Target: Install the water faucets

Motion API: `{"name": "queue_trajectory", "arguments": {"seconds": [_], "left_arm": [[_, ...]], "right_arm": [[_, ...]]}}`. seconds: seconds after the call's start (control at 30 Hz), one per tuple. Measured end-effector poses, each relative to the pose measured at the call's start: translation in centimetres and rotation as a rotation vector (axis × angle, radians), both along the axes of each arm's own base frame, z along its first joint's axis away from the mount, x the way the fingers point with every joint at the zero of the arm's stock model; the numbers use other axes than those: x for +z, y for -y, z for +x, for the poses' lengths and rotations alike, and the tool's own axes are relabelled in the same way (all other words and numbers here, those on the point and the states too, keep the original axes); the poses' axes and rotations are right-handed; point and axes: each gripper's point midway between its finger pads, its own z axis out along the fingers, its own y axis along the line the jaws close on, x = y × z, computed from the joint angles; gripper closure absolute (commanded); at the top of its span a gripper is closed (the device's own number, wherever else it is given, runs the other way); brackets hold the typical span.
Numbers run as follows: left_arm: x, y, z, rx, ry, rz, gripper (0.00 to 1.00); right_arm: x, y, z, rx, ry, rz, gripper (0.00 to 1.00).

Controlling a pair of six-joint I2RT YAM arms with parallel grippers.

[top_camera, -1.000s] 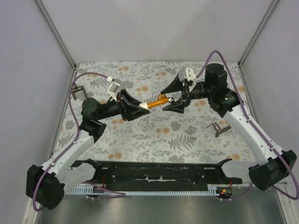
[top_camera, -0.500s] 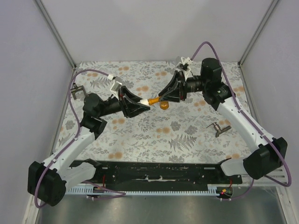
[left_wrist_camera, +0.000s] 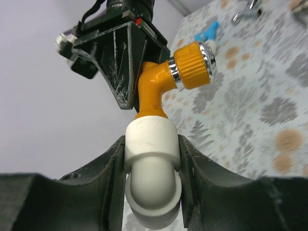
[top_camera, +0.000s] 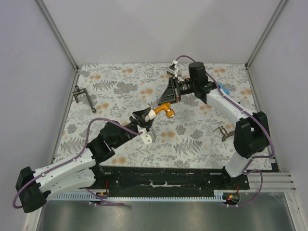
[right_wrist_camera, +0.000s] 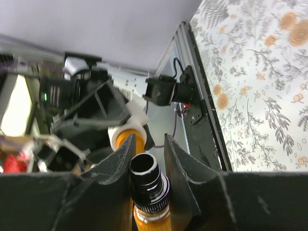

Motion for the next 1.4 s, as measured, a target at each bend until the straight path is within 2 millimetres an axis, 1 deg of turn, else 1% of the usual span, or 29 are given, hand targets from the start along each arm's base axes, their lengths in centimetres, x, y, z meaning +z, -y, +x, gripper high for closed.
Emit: {"name": "queue_trajectory", "arguments": {"seconds": [0.07,0.1,0.13,0.17,0.23,0.27,0.3,0.4,0.5,0.6,0.7,0.73,0.83,0.9,0.97,1.03,1.1,1.2,1.3,1.4], "left_arm": [[-0.9,-0.1,0.4,0.049,0.106,0.078,0.98],[-1.3,-0.2,0.6,0.067,0.14,0.105,0.98],[-1.6,-0.3,0.7,0.078,0.162,0.124,0.98],[-1.8,-0.5,0.8,0.09,0.185,0.14,0.98],[-2.1,-0.6,1.0,0.106,0.207,0.15,0.98],[-2.2,-0.6,1.1,0.113,0.209,0.146,0.98],[-2.3,-0.7,1.1,0.119,0.211,0.139,0.98],[-2.3,-1.0,1.1,0.141,0.173,0.082,0.98],[-2.5,-1.4,1.0,0.159,0.074,-0.001,0.98],[-2.2,-2.0,0.7,0.167,-0.037,-0.108,0.98],[-2.3,-2.8,0.7,0.168,-0.168,-0.213,0.98],[-2.5,-3.0,0.8,0.164,-0.226,-0.249,0.98],[-3.5,-3.8,1.5,0.168,-0.377,-0.332,0.98],[-4.2,-4.1,1.7,0.165,-0.484,-0.384,0.98],[-4.6,-3.9,1.7,0.148,-0.587,-0.429,0.98],[-4.6,-3.3,1.3,0.112,-0.675,-0.456,0.98],[-4.1,-2.3,0.9,0.063,-0.763,-0.482,0.98],[-3.2,-1.6,0.8,0.015,-0.855,-0.518,0.98],[-2.1,-0.6,0.9,-0.04,-0.954,-0.55,0.98],[-1.4,0.4,0.9,-0.085,-1.042,-0.559,0.98]], "right_arm": [[-1.4,-0.3,0.7,-0.029,-0.063,-0.034,1.0],[-2.0,-0.4,1.0,-0.043,-0.086,-0.049,0.98],[-2.3,-0.5,1.2,-0.051,-0.098,-0.057,0.93],[-2.7,-0.7,1.4,-0.061,-0.113,-0.067,0.85],[-3.0,-0.8,1.6,-0.073,-0.124,-0.076,0.69],[-3.1,-0.8,1.7,-0.076,-0.125,-0.078,0.63],[-3.0,-0.9,1.7,-0.077,-0.122,-0.078,0.52],[-2.4,-0.9,2.3,-0.091,-0.088,-0.073,0.36],[-1.2,-0.3,3.6,-0.119,-0.012,-0.054,0.27],[0.0,1.0,5.0,-0.156,0.09,-0.036,0.19],[1.2,2.5,5.6,-0.184,0.215,-0.021,0.12],[1.7,2.8,5.7,-0.188,0.258,-0.017,0.07],[3.2,3.7,5.2,-0.191,0.445,0.002,0.02],[4.0,4.3,4.1,-0.181,0.57,0.014,0.02],[4.6,4.9,2.8,-0.164,0.718,0.027,0.02],[4.7,5.4,1.5,-0.151,0.843,0.042,0.02],[4.4,6.0,0.0,-0.135,0.957,0.06,0.02],[4.0,6.3,-1.3,-0.109,1.068,0.089,0.02],[3.6,6.3,-1.5,-0.086,1.117,0.107,0.02],[3.5,6.2,-1.7,-0.066,1.141,0.12,0.02]]}}
